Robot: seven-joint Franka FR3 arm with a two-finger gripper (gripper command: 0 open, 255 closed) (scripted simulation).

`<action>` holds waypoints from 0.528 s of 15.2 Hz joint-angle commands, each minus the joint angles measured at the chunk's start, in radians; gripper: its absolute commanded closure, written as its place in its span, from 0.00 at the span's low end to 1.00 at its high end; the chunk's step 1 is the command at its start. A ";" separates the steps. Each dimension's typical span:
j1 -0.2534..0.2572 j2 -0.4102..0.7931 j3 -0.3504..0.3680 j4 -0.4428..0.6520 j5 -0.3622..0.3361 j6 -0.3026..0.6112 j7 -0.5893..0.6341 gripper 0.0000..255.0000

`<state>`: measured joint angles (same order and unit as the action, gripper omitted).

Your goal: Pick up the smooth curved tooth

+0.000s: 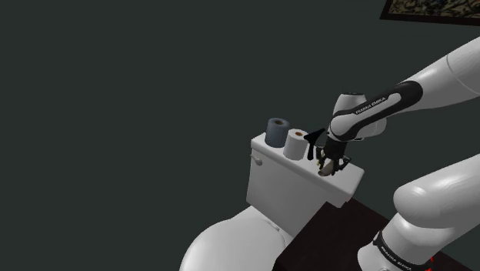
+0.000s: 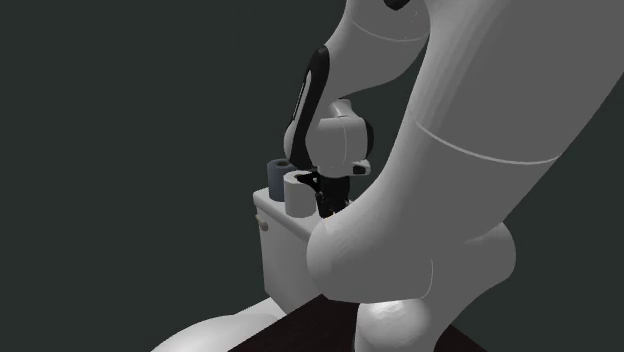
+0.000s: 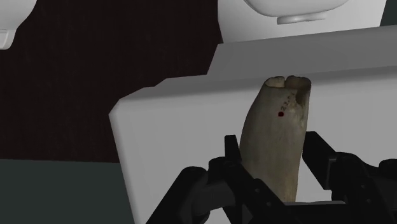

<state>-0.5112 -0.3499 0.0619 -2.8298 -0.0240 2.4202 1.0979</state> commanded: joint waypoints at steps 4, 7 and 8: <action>0.003 -0.062 -0.003 0.023 0.005 -0.086 -0.007 1.00; 0.004 -0.099 -0.005 0.040 0.007 -0.141 -0.010 1.00; 0.005 -0.111 -0.006 0.047 0.008 -0.159 -0.011 1.00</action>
<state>-0.5072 -0.4473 0.0568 -2.7919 -0.0168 2.2842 1.0879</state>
